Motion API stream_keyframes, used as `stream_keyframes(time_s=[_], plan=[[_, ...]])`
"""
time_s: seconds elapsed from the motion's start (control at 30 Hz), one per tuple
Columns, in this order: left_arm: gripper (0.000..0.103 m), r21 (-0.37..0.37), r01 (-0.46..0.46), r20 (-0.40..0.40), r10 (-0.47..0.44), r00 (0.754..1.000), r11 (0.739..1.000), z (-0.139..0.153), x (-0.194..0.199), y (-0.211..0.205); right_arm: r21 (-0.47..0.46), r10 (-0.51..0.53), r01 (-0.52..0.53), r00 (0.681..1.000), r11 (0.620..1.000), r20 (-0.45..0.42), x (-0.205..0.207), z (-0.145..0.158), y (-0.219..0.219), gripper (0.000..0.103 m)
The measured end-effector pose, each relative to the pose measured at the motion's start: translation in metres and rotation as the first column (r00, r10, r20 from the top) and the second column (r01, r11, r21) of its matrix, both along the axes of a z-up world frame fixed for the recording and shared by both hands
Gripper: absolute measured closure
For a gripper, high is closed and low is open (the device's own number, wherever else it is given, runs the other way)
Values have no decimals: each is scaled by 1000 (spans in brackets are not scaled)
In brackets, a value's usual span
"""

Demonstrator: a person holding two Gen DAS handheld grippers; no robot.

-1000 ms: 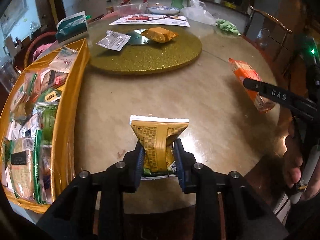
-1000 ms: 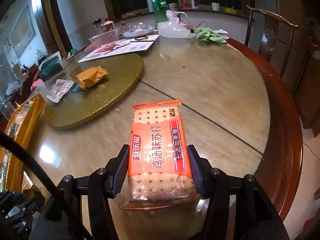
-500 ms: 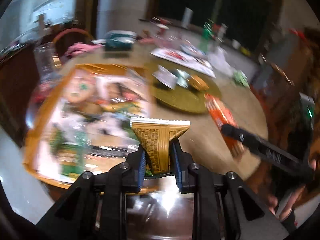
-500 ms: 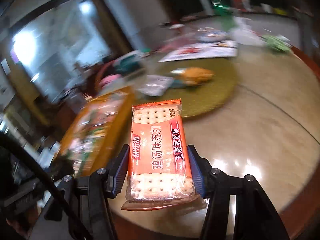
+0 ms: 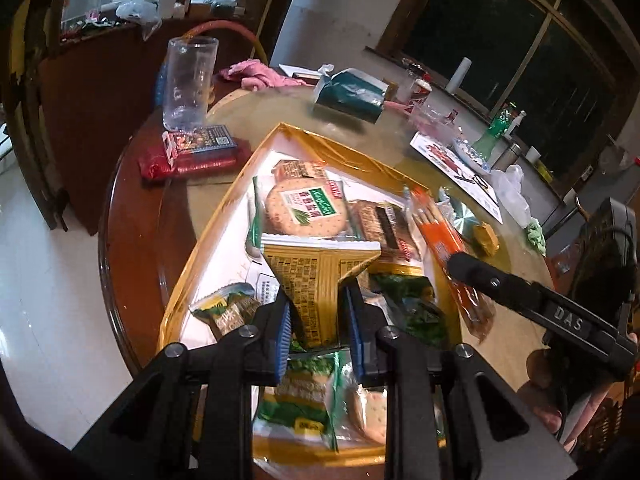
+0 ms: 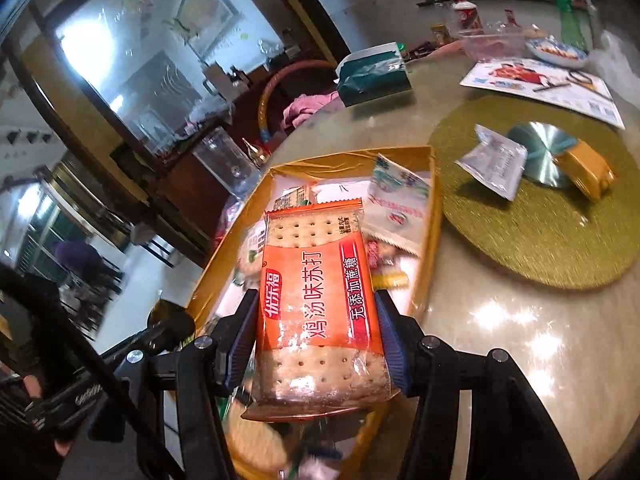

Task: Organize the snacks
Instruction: 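Carry both held packs over the orange tray and open both grippers, then grasp the gold foil pack on the gold mat with the right gripper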

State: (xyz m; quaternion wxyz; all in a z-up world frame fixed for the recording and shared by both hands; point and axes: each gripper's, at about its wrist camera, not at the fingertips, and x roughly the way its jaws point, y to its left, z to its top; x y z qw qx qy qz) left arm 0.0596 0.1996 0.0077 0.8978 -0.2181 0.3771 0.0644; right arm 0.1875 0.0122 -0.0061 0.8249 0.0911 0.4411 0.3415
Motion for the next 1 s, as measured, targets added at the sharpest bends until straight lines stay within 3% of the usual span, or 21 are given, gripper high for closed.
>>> stream_keyframes(time_s=[0.17, 0.3, 0.37, 0.43, 0.5, 0.67, 0.87, 1.0], plan=[[77, 31, 24, -42, -23, 999, 999, -8, 15, -3, -70, -7, 9, 1000, 998, 30, 12, -1, 27, 47], [76, 71, -5, -91, 11, 996, 997, -24, 28, 3, -131, -34, 39, 999, 991, 42, 23, -10, 35, 45], [65, 72, 4, -108, 4, 994, 997, -30, 31, 5, -132, -38, 41, 999, 990, 29, 26, -13, 36, 45], [36, 39, 1, -97, 3, 995, 999, -31, 29, 9, -121, -29, 29, 1000, 992, 5, 28, -17, 37, 43], [20, -14, 7, -74, -8, 997, 1000, -31, 26, 14, -112, -10, 10, 1000, 994, 2, 28, -16, 37, 37], [19, -96, 9, -28, -12, 1000, 995, -19, 14, 10, -54, 0, 4, 998, 999, 64, 13, 5, 17, 33], [18, -51, 39, 52, -37, 998, 998, 6, -4, -25, 8, -54, 53, 997, 999, 62, 3, 16, -39, 32], [18, -34, 115, 51, -113, 992, 993, 14, 0, -57, 20, -135, 135, 990, 991, 45, 6, 15, -90, 33]])
